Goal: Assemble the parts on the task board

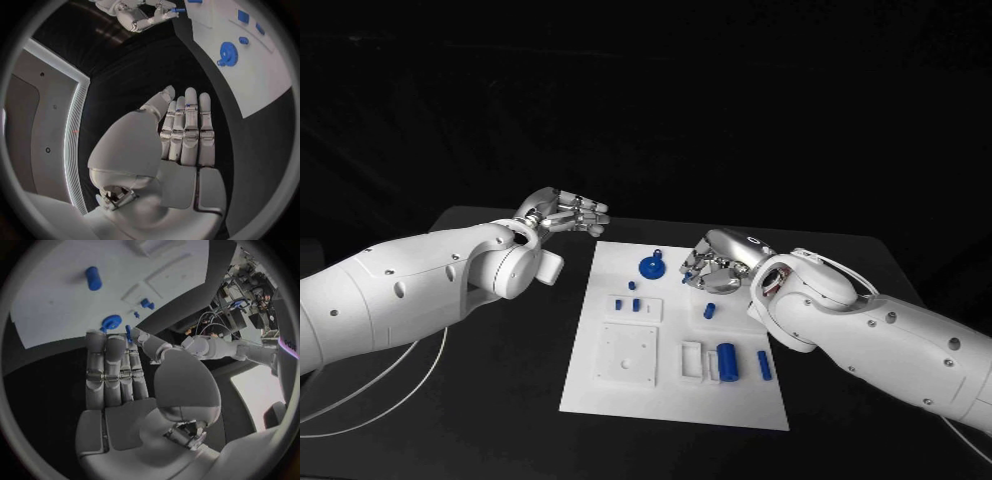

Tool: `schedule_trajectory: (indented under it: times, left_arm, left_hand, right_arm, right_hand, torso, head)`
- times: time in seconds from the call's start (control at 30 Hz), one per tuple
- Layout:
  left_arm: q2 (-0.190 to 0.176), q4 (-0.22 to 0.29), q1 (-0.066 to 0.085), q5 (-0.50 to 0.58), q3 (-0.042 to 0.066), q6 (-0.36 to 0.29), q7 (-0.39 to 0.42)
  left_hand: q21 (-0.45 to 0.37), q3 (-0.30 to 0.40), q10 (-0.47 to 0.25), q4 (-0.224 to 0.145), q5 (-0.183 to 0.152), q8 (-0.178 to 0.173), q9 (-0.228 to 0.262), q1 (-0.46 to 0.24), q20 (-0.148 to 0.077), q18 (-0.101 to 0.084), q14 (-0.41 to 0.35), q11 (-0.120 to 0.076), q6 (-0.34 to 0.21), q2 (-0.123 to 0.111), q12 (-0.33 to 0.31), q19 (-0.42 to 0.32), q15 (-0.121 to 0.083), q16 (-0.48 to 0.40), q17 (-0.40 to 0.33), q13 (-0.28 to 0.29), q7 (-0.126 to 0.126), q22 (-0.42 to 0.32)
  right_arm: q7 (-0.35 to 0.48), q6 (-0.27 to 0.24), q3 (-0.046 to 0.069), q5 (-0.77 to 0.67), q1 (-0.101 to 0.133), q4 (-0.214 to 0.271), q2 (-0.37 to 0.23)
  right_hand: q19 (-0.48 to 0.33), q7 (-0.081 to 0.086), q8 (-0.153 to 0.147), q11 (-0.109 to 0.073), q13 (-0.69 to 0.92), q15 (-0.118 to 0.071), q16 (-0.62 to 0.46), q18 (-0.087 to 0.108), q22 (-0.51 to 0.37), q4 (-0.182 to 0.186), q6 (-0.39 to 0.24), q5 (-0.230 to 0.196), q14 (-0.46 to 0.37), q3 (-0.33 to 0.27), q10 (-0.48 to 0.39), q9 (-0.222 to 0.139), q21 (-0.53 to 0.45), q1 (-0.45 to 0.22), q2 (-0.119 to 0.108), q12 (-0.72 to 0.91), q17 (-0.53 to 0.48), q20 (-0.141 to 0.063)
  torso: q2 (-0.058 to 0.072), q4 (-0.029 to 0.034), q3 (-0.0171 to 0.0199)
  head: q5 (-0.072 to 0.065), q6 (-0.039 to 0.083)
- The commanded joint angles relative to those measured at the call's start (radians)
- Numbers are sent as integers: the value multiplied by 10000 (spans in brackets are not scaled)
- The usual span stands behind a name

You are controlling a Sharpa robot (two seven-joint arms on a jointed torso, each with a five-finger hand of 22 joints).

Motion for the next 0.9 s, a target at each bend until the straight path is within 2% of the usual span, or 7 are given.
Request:
schedule_trajectory:
  times: [0.03,0.23,0.4,0.43,0.6,0.73,0.9]
  left_arm:
    - [68,13,26,259,6,-381,311]
    - [144,43,26,358,5,-531,385]
    - [201,123,26,381,3,-577,399]
    - [216,133,26,383,3,-581,403]
    - [272,164,26,389,3,-584,421]
    - [301,184,26,397,3,-578,427]
    - [318,211,25,403,3,-565,432]
  left_hand:
    - [-28,-52,24,25,53,-6,-13,-22,5,-69,23,-24,6,84,-29,58,45,-50,-1,-12,-9,-17]
    - [-28,-56,47,30,58,-5,-12,-16,5,-70,21,-33,27,89,-29,55,44,-54,-6,-12,-16,-27]
    - [-27,-62,54,45,56,-8,-14,-24,5,-72,24,-35,34,98,-31,54,44,-54,-8,-12,-17,-37]
    - [-27,-62,54,45,56,-8,-14,-24,5,-72,24,-35,34,98,-31,54,44,-54,-8,-12,-17,-37]
    - [-29,-69,46,67,58,-9,-14,-33,8,-72,18,-33,31,107,-31,57,48,-58,-12,-12,-20,-57]
    - [-29,-69,46,67,58,-9,-14,-33,8,-72,18,-33,31,107,-31,57,48,-58,-12,-12,-20,-57]
    - [-29,-69,46,67,58,-9,-14,-33,8,-72,18,-33,31,107,-31,57,48,-58,-12,-12,-20,-57]
  right_arm:
    - [314,16,-43,-136,-37,193,139]
    - [194,435,-361,-941,-59,407,419]
    - [43,715,-775,-1628,-65,437,663]
    - [5,760,-895,-1777,-65,419,732]
    - [-66,741,-1228,-2192,-77,319,925]
    - [-96,657,-1383,-2456,-129,253,1023]
    - [-123,617,-1485,-2639,-200,196,1108]
  right_hand:
    - [442,31,31,23,-2,-20,-31,140,298,1,32,47,40,-72,42,18,-57,50,120,35,9,-56]
    - [447,33,33,24,-2,-16,-31,123,317,-33,37,-60,42,-94,38,19,-20,60,144,36,29,-47]
    - [452,31,30,23,-4,-17,-21,102,337,-45,38,16,47,-87,41,19,0,43,137,34,53,-51]
    - [452,31,30,23,-4,-17,-21,102,337,-45,38,16,47,-87,41,19,0,43,137,34,53,-51]
    - [457,29,33,23,-3,-18,-22,93,347,-62,44,5,52,-62,46,20,25,49,132,36,59,-54]
    - [469,24,31,17,-3,-24,-21,82,363,-72,57,-32,71,-37,63,20,81,45,120,35,65,-60]
    - [469,24,31,17,-3,-24,-22,80,364,-73,58,-46,73,-33,65,20,86,46,121,35,65,-60]
  torso:
    - [-49,16,-45]
    - [-68,16,-83]
    - [-58,7,-65]
    - [-54,6,-62]
    - [-45,28,-52]
    - [-43,19,-44]
    - [-43,12,-37]
  head:
    - [278,-62]
    - [533,-154]
    - [669,-186]
    - [692,-195]
    - [728,-241]
    - [757,-261]
    - [829,-337]
